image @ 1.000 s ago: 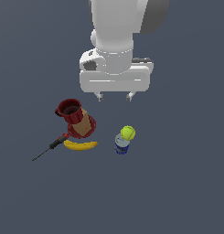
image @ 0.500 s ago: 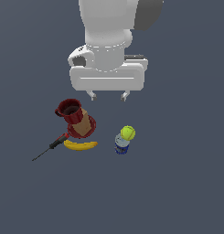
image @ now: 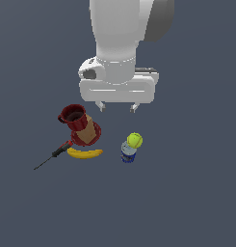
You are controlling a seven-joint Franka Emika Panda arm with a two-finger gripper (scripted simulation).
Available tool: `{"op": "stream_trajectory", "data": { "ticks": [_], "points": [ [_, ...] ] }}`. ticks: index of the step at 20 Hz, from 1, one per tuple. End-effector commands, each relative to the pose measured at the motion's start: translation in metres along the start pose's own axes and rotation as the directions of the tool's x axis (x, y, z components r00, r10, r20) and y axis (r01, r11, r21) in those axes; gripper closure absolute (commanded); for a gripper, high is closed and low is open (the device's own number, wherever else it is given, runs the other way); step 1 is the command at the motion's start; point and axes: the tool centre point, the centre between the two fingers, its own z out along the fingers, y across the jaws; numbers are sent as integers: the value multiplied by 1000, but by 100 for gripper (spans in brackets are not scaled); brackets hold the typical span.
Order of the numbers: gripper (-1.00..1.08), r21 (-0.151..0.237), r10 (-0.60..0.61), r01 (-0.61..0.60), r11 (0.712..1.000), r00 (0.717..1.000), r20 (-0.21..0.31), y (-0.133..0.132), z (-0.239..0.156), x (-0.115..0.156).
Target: Pick up a designated object from a clutter of objects.
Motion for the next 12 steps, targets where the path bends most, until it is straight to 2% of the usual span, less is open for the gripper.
{"op": "stream_trajectory", "data": {
  "ticks": [1, 12],
  "points": [
    [-92, -4, 15, -15, 1000, 1000, 7, -7, 14, 1],
    [-92, -29, 112, -111, 993, 993, 43, -51, 101, -5]
  ]
}}
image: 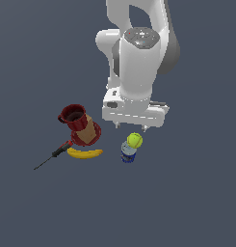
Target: Pick up a designated object from a clutter of objects.
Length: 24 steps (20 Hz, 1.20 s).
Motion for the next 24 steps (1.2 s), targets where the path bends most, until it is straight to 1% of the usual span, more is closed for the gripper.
{"op": "stream_trajectory", "data": {
  "ticks": [1, 5, 9, 16, 24],
  "points": [
    [-92, -4, 20, -20, 1000, 1000, 6, -9, 17, -3],
    [-92, -9, 40, -40, 999, 999, 13, -19, 35, -7],
    [-92, -11, 50, -50, 999, 999, 17, -23, 44, -9],
    [-92, -12, 48, -48, 999, 999, 18, -23, 50, -10],
    [-92, -11, 50, -50, 999, 999, 17, -23, 85, -12]
  ]
}}
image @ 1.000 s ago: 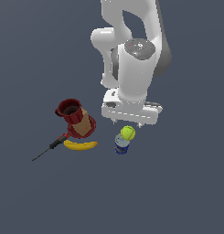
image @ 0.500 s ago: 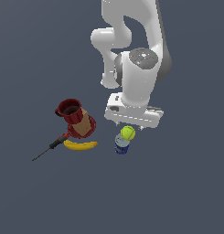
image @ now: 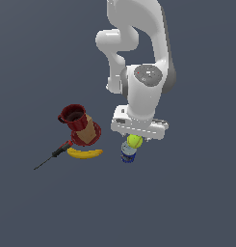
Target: Pick up a designated object from a clutter of objects.
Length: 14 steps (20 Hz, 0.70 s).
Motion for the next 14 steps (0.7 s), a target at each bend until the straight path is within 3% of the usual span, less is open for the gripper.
{"op": "stream_trajectory", "data": {
  "ticks": [1, 6, 7, 14],
  "points": [
    [-92, 0, 0, 0, 1000, 1000, 0, 0, 10, 0],
    [-92, 0, 1, -1, 1000, 1000, 0, 0, 18, 1],
    [108, 0, 1, -1, 1000, 1000, 0, 0, 18, 1],
    [108, 0, 1, -1, 1000, 1000, 0, 0, 18, 1]
  ]
}}
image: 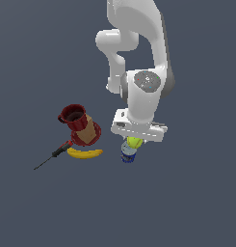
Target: Pick up a designated object from a clutter of objects.
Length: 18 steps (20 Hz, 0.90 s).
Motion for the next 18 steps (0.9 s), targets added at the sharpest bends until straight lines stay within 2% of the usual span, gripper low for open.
{"op": "stream_trajectory", "data": {
  "ticks": [1, 10, 18],
  "points": [
    [108, -1, 1, -1, 1000, 1000, 1, 0, 1, 0],
    [108, 0, 0, 0, 1000, 1000, 0, -6, -14, -5],
    [108, -1, 0, 0, 1000, 1000, 0, -30, -66, -22]
  ]
}}
